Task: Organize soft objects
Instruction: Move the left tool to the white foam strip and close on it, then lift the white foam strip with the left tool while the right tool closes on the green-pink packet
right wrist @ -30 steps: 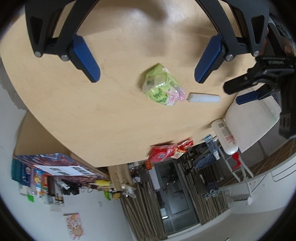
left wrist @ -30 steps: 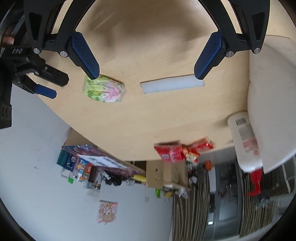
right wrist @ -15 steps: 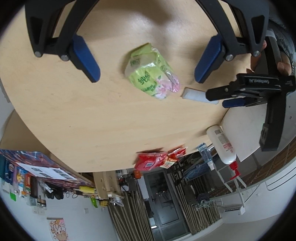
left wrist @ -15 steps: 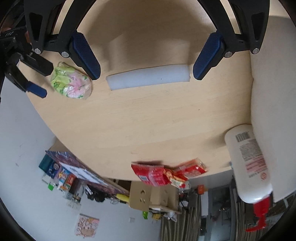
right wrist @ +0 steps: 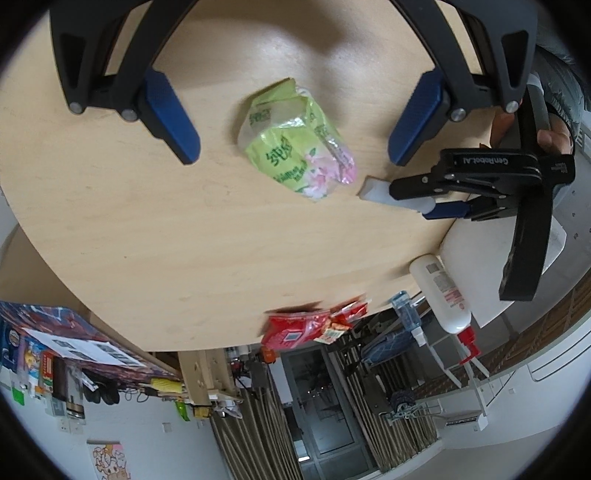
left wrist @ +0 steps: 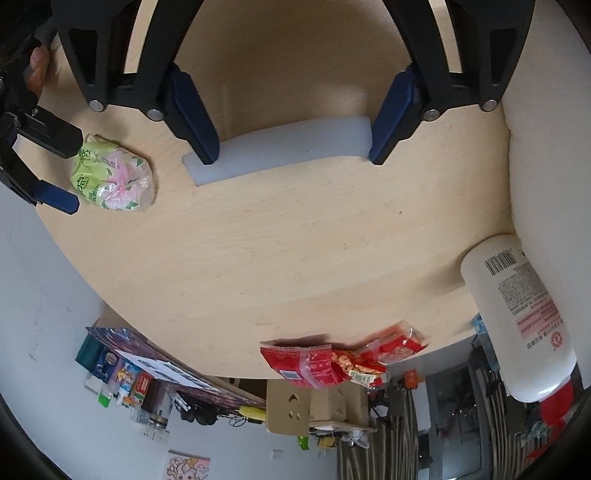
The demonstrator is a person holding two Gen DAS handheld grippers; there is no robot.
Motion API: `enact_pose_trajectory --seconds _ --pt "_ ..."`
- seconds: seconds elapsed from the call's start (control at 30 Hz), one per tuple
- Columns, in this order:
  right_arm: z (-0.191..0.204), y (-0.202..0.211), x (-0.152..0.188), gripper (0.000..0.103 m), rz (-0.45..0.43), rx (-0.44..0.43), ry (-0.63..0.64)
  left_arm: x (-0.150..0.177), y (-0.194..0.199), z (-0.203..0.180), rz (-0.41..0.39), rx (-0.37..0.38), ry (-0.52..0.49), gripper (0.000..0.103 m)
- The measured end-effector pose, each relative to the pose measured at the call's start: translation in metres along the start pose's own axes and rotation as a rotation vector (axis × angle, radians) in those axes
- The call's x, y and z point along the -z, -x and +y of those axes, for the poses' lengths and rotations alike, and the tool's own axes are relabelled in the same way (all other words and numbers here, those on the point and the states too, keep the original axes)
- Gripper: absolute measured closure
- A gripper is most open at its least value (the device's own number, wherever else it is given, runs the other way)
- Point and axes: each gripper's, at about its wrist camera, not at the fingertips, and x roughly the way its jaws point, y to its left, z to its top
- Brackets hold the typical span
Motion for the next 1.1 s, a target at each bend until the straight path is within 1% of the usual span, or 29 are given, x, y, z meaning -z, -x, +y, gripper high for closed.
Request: enact_pose_trajectory --seconds 0.07,0.13,0.17,0.2,0.3,0.33,0.4,0.47,0.53,0.6,0.7,0.8,0.97,1.03,1.1 --pt "0.000 0.000 0.000 0.000 0.003 0.004 -0.001 0.000 0.000 -0.001 0.001 -0.006 -0.006 0.031" --pt "0.000 -0.001 0.000 0.000 0.006 0.010 -0.002 0.001 0.002 -0.001 0.000 -0.019 -0.010 0.040" --pt "-0.001 -0.001 0.000 0.000 0.008 0.017 -0.002 0.002 0.003 -0.001 -0.002 -0.020 -0.010 0.041" --pt "-0.001 -0.002 0.000 0.000 0.010 0.020 -0.003 0.003 0.005 0.000 -0.005 -0.029 -0.008 0.045" --pt "-0.002 -0.005 0.000 0.000 0.024 0.026 0.002 0.006 0.008 0.001 -0.011 -0.049 -0.015 0.064" --pt "-0.002 -0.005 0.000 0.000 0.025 0.027 0.004 0.007 0.010 0.001 -0.015 -0.057 -0.021 0.076" --pt "0.000 -0.007 -0.001 0.000 0.030 0.029 0.009 0.011 0.015 0.000 -0.021 -0.055 -0.037 0.086" --pt "0.002 -0.009 -0.002 0.000 0.035 0.026 0.014 0.013 0.019 -0.003 -0.033 -0.084 -0.057 0.092" --pt "0.005 -0.009 -0.003 0.000 0.036 0.020 0.026 0.014 0.020 0.000 -0.037 -0.091 -0.054 0.099" --pt "0.007 -0.009 -0.003 0.000 0.033 0.019 0.030 0.015 0.022 0.002 -0.042 -0.090 -0.049 0.101" --pt "0.007 -0.007 -0.003 0.000 0.028 0.016 0.030 0.015 0.023 0.006 -0.052 -0.121 -0.032 0.101" --pt "0.008 -0.008 -0.003 0.000 0.031 0.013 0.028 0.019 0.029 0.009 -0.058 -0.117 -0.029 0.101" --pt "0.009 -0.011 -0.006 0.000 0.038 0.015 0.030 0.022 0.041 0.008 -0.078 -0.093 -0.020 0.101" --pt "0.009 -0.011 -0.007 0.000 0.035 0.026 0.035 0.026 0.045 0.005 -0.067 -0.068 -0.032 0.101" --pt "0.010 -0.009 -0.007 0.000 0.032 0.015 0.038 0.031 0.048 0.003 -0.063 -0.051 -0.032 0.101"
